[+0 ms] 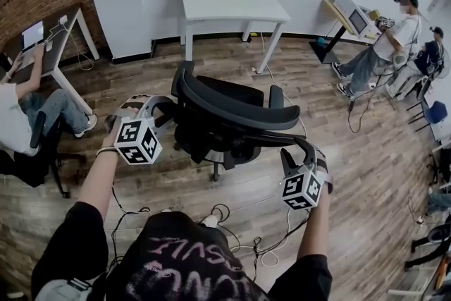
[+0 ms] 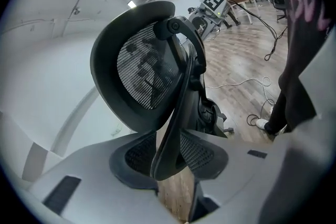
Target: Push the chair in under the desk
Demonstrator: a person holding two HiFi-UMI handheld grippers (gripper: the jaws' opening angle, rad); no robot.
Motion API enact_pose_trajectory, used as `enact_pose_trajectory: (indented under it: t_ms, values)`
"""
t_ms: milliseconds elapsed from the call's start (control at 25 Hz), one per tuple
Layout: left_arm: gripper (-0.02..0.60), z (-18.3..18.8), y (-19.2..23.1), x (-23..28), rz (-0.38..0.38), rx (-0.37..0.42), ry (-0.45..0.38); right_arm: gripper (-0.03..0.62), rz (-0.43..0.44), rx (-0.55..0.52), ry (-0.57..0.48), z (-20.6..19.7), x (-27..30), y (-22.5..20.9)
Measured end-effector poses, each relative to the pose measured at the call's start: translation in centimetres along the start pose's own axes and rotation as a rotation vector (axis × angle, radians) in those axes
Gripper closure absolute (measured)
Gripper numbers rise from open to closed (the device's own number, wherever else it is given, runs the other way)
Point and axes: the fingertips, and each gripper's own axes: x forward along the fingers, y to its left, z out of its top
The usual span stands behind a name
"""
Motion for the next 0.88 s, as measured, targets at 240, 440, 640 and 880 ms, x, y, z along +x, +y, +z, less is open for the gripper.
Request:
enact_pose_trajectory:
  t_ms: [240, 440, 640, 880]
  values:
    - [0.43, -0.3, 0.3, 1.2, -0.042, 0.03, 0.03, 0.402, 0.048, -0.053, 0.016, 0.3, 1.8, -1.0]
    - [0.417, -0.5, -0.2, 2.3, -0.076, 0.047, 0.05, 0.402, 0.096, -0.073, 0.029, 0.3, 2.4, -1.0]
    - [0.394, -0.7, -0.8, 3.5, -0.123, 0.069, 0.071, 0.404, 0.157, -0.081, 0.019, 0.3, 2.7, -0.8]
    - [0.391, -0.6, -0.8, 3.9, -0.148, 0.089, 0.074, 0.404, 0.23, -0.105, 0.035, 0.2, 3.1, -0.4]
